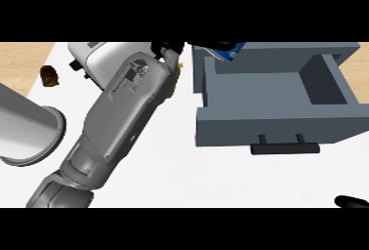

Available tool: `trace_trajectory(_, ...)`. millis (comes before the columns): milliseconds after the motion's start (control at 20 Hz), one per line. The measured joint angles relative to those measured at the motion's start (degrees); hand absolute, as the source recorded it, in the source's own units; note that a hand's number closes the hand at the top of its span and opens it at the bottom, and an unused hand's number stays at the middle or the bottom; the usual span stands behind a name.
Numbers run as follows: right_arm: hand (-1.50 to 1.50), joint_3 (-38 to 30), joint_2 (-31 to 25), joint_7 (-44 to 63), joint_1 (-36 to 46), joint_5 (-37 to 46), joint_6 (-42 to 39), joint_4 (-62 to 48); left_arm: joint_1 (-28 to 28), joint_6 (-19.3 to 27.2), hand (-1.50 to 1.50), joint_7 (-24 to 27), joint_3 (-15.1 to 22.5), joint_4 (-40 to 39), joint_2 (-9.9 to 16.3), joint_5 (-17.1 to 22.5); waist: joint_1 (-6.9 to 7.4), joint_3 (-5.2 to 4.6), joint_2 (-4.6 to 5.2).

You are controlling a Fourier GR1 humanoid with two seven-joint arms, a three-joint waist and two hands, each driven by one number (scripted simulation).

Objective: Pick up the can, place it into the drawer and close the drawer

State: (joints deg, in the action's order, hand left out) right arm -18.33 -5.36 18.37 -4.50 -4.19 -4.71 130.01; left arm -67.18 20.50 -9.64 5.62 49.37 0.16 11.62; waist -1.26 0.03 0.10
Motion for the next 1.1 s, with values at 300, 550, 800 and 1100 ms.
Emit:
trace_trajectory(300,-1.50,0.62,0.02,0.44,1.29,0.54,0.49,-0.43,-8.45,2.82,1.50,-1.72,1.85,-6.82,-0.12,2.69,-0.49,0.01,0.15)
trace_trajectory(550,-1.50,1.26,-0.01,0.13,2.02,0.92,0.42,-0.73,-14.63,4.19,1.50,-1.95,3.97,-13.33,-0.15,5.39,-1.14,0.04,0.34)
trace_trajectory(800,-1.50,0.91,-0.83,0.79,3.50,-0.21,0.21,-1.01,-18.55,5.97,1.50,-0.12,6.70,-19.61,-0.16,8.86,-2.48,0.09,0.68)
trace_trajectory(1100,-1.50,0.68,-2.40,1.92,6.06,-0.45,0.14,-2.35,-22.38,8.32,-1.50,1.69,9.41,-25.39,-0.16,11.34,-3.43,0.12,1.02)
